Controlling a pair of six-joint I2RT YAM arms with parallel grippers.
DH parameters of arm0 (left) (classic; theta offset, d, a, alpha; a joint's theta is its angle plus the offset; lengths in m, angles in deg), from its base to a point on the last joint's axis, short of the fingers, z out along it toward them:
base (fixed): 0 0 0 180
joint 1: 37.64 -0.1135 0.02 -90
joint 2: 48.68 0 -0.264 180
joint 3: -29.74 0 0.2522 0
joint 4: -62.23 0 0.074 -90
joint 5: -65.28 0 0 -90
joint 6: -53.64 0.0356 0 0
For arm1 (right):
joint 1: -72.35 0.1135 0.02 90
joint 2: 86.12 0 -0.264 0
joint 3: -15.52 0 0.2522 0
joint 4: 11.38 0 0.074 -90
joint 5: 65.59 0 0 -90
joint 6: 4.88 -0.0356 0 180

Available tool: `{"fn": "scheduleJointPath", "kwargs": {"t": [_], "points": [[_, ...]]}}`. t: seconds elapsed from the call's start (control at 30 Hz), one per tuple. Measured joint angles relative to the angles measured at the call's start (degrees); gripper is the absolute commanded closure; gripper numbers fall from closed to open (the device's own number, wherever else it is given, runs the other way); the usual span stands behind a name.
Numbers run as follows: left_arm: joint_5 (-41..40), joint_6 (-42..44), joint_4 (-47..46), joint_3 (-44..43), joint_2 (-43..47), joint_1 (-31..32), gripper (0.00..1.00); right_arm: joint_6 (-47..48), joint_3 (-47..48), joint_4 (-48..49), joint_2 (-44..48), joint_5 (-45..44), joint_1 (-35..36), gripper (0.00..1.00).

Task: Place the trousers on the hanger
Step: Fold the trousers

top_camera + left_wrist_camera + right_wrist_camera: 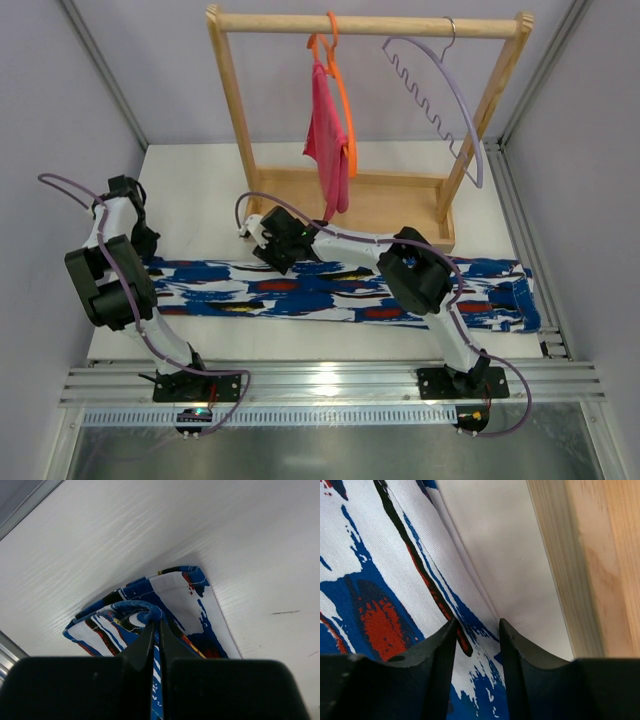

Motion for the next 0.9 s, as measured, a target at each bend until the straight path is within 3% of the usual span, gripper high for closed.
{"fn": "scheduleJointPath", "kwargs": {"t": [0.1,0.3,0.67,0.9], "points": [[-0.2,0.0,0.0,0.2,0.0,0.0,0.99,0.6,0.1,0.0,0.0,-0.1,0.0,0.72],[-0.4,0.0,0.2,0.2,0.0,0.0,1.0,0.6,-2.1,2.0,1.2,-1.8,0.4,0.88],[-0.4,0.6,0.7,0.7,4.7,0.0,0.99,-1.7,-8.9,7.9,8.7,-7.1,1.4,0.88],[0.6,0.8,0.6,0.7,6.4,0.1,0.99,-3.3,-9.2,8.5,8.7,-8.3,1.4,0.96]]}}
